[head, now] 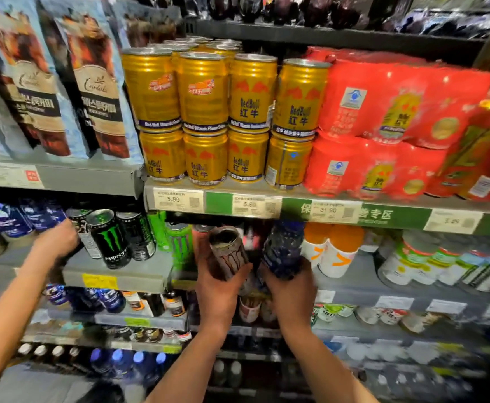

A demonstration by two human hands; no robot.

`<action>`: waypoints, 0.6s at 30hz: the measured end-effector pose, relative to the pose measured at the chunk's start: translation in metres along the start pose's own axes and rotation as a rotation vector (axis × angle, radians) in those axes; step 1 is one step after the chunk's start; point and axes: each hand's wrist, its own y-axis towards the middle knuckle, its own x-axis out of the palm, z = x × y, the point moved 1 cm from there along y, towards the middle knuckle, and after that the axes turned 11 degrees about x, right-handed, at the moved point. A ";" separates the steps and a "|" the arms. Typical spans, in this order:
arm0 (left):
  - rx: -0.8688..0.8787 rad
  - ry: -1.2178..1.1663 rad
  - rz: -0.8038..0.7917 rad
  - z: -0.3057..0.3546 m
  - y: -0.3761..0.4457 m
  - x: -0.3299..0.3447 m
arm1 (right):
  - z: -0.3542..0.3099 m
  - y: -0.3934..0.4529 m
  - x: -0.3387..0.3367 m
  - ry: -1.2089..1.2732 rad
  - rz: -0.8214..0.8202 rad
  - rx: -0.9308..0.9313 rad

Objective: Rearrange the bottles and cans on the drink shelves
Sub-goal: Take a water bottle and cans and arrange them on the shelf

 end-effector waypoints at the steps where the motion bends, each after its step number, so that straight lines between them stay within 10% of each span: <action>1: 0.015 0.015 -0.003 -0.001 0.000 0.007 | 0.003 0.001 -0.010 -0.003 -0.010 0.001; 18: 0.071 0.283 0.242 -0.018 -0.005 0.101 | 0.064 0.024 -0.114 0.013 -0.274 -0.022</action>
